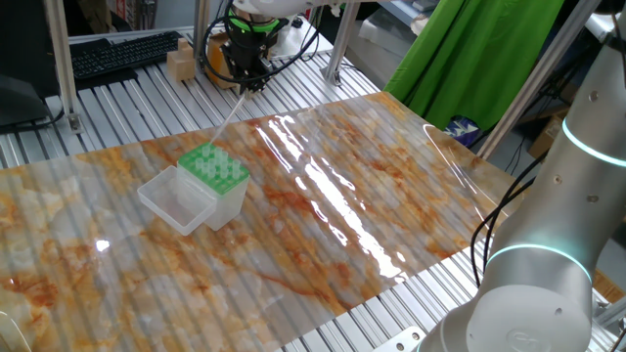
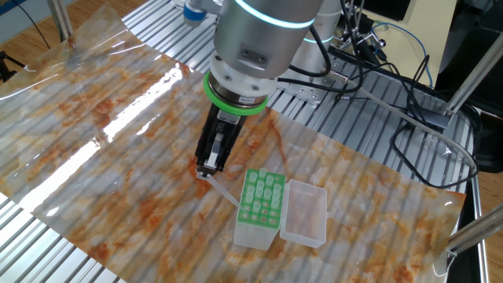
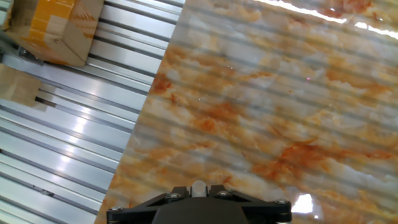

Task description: Insert a large pipette tip into the holder for large pipette tips

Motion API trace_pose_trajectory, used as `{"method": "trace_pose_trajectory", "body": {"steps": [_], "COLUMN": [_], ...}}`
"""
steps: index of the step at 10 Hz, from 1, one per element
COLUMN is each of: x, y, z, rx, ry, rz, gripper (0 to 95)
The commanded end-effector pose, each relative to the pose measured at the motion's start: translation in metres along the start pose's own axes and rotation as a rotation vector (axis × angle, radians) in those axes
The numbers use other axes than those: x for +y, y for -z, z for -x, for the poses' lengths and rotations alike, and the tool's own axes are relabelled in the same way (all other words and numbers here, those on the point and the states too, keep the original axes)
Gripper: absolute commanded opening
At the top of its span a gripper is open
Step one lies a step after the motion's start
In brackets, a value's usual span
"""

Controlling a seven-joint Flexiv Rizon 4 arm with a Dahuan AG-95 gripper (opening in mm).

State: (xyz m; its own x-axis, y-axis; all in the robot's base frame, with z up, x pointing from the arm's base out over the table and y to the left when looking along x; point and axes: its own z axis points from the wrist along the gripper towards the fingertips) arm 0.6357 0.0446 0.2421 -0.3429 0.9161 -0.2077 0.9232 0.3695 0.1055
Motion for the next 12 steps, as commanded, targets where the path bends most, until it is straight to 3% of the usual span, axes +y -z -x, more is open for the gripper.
{"method": "trace_pose_trajectory", "body": {"steps": [1,9,12], "x": [-0.0013,-0.0011,-0.0032], "y": [0.0014,0.0018,0.005], "z": [-0.0014,-0.0003,-0.0007], "rx": [-0.007,-0.046,-0.038], "ry": [0.002,0.01,0.003], "rz": [0.0,0.01,0.012], "gripper": [0.0,0.0,0.0]}}
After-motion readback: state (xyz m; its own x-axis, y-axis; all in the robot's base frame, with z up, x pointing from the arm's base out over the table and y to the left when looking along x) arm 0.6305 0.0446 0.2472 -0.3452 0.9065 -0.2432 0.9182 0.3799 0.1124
